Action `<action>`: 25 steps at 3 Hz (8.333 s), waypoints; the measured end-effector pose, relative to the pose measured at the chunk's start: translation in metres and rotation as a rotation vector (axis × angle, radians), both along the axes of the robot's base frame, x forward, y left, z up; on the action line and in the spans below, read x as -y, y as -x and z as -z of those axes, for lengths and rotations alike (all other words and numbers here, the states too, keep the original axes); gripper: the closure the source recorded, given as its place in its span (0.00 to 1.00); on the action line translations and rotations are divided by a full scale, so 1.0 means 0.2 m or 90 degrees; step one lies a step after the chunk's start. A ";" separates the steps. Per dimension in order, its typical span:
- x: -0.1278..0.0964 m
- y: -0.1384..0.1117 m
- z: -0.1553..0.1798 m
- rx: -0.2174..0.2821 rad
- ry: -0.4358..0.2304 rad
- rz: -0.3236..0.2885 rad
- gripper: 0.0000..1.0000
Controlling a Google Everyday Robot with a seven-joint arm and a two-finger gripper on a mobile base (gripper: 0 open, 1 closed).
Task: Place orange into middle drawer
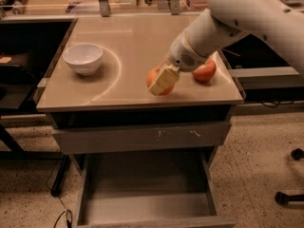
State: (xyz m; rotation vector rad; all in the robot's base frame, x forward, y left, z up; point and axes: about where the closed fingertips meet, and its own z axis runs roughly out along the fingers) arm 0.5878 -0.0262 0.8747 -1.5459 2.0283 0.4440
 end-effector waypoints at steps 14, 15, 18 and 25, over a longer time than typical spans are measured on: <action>-0.09 0.62 1.74 -0.187 -0.186 0.322 1.00; -0.04 0.55 1.85 -0.166 -0.181 0.359 1.00; -0.11 0.48 2.12 -0.180 -0.203 0.395 1.00; -0.28 0.47 2.42 -0.204 -0.225 0.443 0.12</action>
Offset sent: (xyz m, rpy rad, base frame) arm -0.0377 -0.0104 0.0058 -0.0102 0.0169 -0.0429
